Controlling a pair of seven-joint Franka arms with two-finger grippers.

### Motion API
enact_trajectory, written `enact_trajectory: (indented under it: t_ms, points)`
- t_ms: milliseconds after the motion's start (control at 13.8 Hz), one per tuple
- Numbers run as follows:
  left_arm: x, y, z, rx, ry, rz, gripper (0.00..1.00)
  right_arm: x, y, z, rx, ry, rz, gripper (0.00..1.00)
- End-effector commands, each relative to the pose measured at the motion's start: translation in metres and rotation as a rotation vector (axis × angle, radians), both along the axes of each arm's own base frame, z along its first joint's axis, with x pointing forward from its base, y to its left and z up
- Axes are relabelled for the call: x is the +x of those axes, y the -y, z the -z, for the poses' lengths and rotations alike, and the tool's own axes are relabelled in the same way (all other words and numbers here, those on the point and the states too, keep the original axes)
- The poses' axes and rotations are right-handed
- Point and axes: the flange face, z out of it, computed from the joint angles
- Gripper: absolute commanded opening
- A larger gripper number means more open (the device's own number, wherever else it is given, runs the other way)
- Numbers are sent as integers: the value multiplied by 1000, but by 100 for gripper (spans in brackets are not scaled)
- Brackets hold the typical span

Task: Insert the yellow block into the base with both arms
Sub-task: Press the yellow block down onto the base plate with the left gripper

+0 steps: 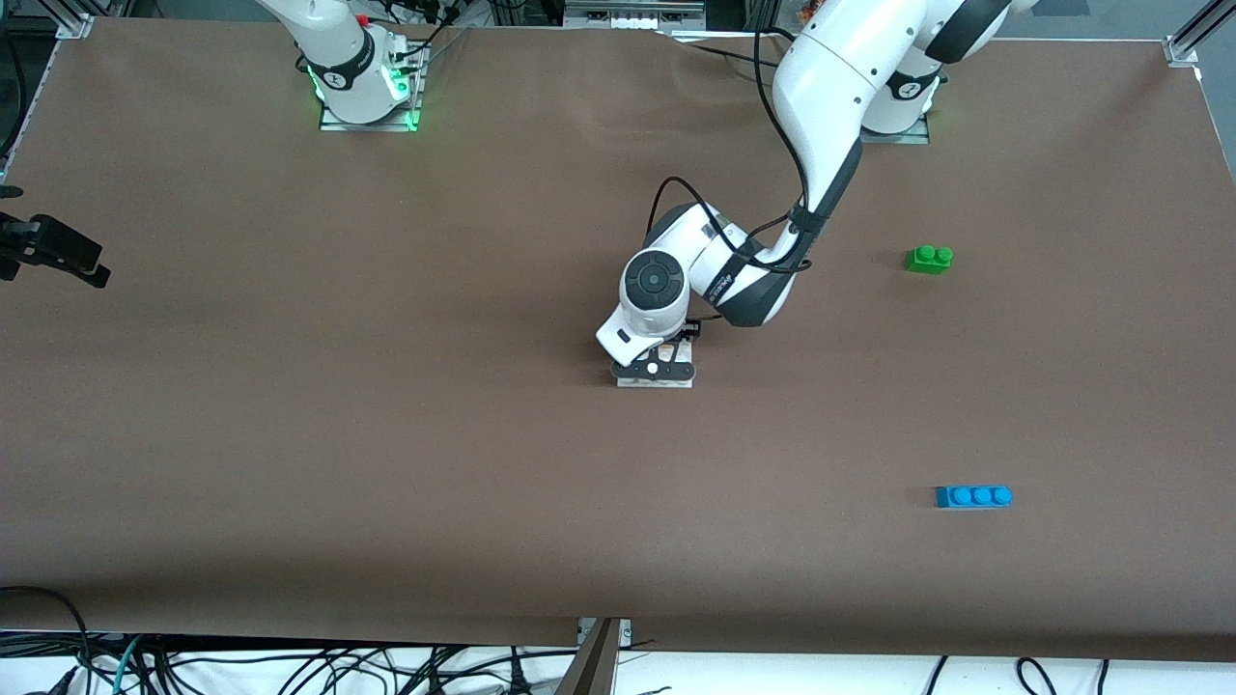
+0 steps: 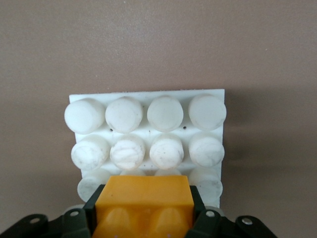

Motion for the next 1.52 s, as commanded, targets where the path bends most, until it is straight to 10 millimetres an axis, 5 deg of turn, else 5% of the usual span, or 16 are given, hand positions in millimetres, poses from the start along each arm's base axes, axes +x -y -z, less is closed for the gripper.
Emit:
enact_trajectory:
  t_ms: [0,1444]
  points:
    - [-3,1,2,10,20,35,28,-3,0,-1,-3,-5,-7,100]
    - [-4,0,16,2,17,74,30,-3,0,-1,-3,-5,-4,100]
